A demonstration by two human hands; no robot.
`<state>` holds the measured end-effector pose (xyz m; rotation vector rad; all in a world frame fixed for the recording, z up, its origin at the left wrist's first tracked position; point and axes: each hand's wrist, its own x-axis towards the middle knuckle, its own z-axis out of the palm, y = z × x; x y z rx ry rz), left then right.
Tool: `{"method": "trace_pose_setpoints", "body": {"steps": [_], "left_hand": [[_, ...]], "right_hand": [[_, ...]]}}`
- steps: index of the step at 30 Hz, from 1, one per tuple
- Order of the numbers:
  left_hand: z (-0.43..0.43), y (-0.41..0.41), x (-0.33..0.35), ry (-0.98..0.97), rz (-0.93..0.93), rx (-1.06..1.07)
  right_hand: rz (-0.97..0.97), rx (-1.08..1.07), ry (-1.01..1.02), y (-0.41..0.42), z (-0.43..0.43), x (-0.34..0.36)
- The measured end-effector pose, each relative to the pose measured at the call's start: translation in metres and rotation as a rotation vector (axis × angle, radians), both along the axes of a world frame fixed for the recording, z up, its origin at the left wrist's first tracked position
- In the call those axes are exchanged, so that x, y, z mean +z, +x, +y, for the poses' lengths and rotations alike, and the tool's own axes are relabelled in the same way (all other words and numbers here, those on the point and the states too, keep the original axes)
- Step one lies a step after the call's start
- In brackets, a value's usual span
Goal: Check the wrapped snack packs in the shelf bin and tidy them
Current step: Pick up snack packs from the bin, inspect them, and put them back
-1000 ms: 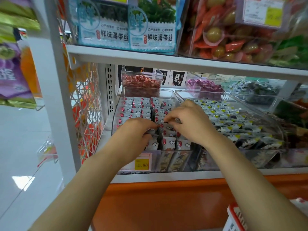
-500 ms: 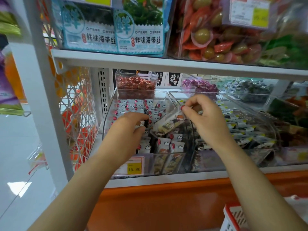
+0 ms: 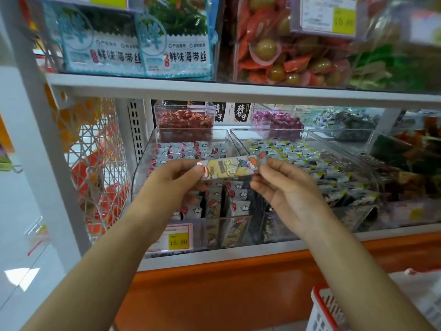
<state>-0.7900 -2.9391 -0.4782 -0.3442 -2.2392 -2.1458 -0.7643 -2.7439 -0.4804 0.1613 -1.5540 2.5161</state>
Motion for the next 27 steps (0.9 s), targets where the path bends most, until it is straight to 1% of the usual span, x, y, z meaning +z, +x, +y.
{"method": "trace_pose_setpoints", "body": {"steps": [3,4,6,8,10,12,17,20,24,27], "left_hand": [[0.0007,0.0020,0.0044,0.328,-0.164,-0.101],[0.0005,0.0023,0.0055,0.407,-0.197,-0.116],[0.0006,0.0015,0.0062,0.496,-0.241,-0.109],[0.0008,0.0004,0.0058,0.541,-0.266,-0.072],[0.0008,-0.0001,0.0043,0.541,-0.263,-0.042],[0.0003,-0.0002,0.0028,0.501,-0.242,-0.034],[0.0036,0.0014,0.0050,0.470,-0.207,-0.073],[0.0055,0.0034,0.0077,0.461,-0.179,-0.102],[0.0052,0.0062,0.0096,0.410,-0.133,-0.153],[0.0032,0.0052,0.0079,0.438,-0.176,-0.145]], "right_hand": [[-0.043,0.049,-0.070,0.0006,0.0011,-0.0015],[-0.052,0.050,-0.081,0.0007,0.0008,-0.0023],[-0.066,0.048,-0.100,0.0004,0.0004,-0.0032],[-0.075,0.040,-0.125,0.0000,0.0007,-0.0038],[-0.085,0.032,-0.142,0.0000,0.0009,-0.0033],[-0.093,0.025,-0.163,-0.0001,0.0008,-0.0031],[-0.123,-0.044,-0.256,-0.0009,0.0018,-0.0020],[-0.121,-0.075,-0.274,-0.0007,0.0032,-0.0010],[-0.095,-0.097,-0.243,-0.0013,0.0037,-0.0033],[-0.055,-0.154,-0.152,-0.0019,0.0030,-0.0060]]}}
